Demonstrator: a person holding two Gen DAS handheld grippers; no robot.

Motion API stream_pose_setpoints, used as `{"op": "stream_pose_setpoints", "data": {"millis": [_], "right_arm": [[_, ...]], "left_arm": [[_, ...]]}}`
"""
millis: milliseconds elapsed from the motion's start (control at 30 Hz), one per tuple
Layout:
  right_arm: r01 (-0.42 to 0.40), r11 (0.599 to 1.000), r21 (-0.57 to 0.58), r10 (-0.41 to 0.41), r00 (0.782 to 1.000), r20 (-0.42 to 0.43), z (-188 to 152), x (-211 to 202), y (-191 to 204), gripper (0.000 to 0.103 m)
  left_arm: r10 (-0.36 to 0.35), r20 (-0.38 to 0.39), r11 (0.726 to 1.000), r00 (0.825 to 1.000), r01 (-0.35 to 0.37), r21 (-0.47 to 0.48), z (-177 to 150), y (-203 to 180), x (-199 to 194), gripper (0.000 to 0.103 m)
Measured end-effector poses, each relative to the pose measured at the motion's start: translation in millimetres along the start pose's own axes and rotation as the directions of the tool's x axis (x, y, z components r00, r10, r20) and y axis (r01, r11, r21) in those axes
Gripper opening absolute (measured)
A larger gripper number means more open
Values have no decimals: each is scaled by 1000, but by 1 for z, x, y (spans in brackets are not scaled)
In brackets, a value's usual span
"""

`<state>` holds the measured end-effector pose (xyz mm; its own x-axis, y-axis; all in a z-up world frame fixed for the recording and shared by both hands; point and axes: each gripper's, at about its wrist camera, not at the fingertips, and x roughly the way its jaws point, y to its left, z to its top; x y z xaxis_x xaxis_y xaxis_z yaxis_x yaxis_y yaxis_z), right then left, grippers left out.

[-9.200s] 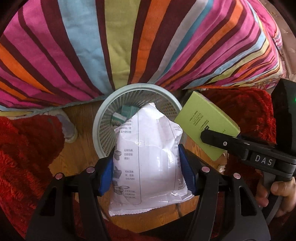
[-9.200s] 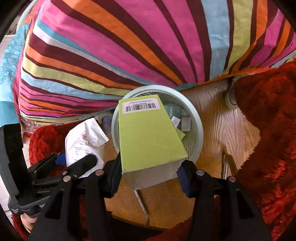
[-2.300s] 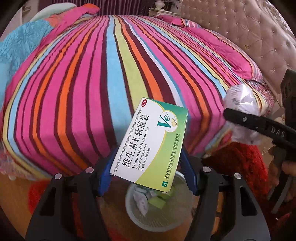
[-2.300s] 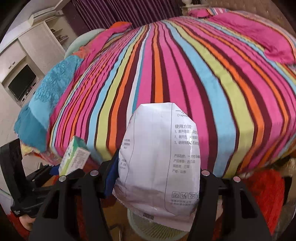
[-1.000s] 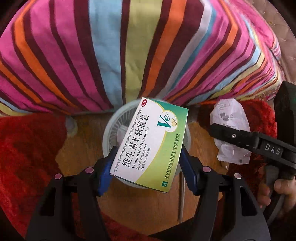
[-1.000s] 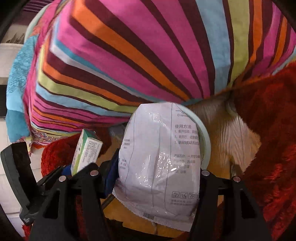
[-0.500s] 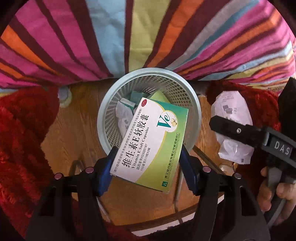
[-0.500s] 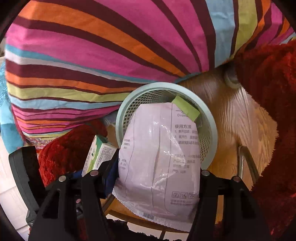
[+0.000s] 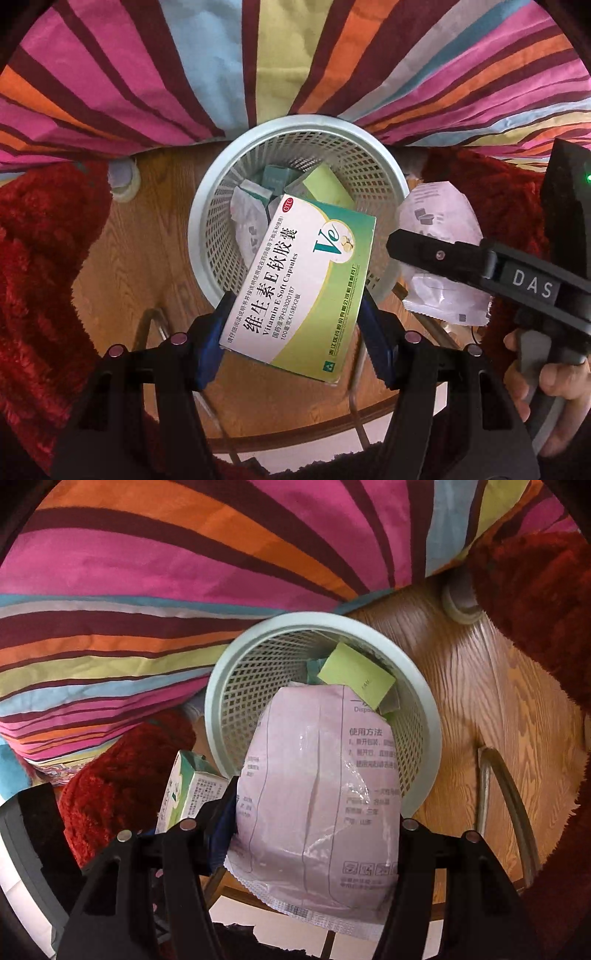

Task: Collect trash
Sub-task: 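Open both tools above the wastebasket to drop the box and wrapper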

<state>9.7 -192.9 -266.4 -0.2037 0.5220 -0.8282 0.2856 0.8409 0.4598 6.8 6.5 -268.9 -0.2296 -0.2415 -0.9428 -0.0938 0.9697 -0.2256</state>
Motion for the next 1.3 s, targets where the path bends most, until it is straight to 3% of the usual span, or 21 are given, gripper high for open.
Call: {"op": "stream_pose_setpoints", "data": {"millis": [800, 1300], "right_arm": [[23, 993, 120, -13, 996, -84, 11, 37, -20, 58], [43, 989, 143, -28, 995, -100, 16, 46, -27, 60]], "left_arm": [[15, -107, 999, 994, -19, -35, 11, 1, 40, 63], [-18, -159, 997, 987, 5, -81, 11, 7, 54, 65]]}}
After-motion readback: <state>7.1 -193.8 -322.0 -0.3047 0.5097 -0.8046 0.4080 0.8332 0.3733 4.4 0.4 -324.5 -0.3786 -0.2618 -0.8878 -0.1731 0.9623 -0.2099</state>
